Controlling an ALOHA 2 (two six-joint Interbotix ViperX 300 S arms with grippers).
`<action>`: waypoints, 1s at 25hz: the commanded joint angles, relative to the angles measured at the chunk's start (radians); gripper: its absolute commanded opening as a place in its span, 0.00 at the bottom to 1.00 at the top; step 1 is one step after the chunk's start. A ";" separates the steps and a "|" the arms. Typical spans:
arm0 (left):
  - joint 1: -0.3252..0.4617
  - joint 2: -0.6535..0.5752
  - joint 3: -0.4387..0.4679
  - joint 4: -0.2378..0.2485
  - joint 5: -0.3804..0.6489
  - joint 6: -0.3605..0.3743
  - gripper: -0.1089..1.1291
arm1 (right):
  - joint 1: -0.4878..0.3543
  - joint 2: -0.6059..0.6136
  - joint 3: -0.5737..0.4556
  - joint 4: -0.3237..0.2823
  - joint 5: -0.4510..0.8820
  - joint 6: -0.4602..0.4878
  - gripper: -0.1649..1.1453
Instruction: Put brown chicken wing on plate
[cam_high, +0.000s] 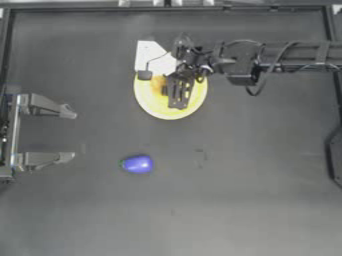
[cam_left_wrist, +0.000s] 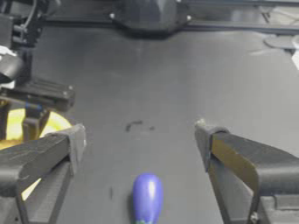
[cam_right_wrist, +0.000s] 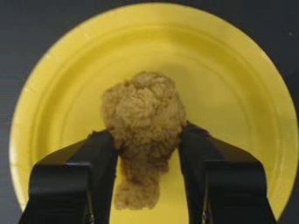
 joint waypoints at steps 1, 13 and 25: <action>0.002 0.015 -0.017 -0.003 -0.008 -0.003 0.92 | -0.009 -0.020 -0.026 0.026 0.009 -0.003 0.87; 0.002 0.015 -0.015 -0.002 -0.005 -0.003 0.92 | -0.009 -0.055 -0.025 0.032 0.028 0.002 0.88; 0.011 0.015 -0.015 -0.003 -0.003 -0.003 0.92 | 0.080 -0.310 0.104 0.044 -0.014 0.012 0.88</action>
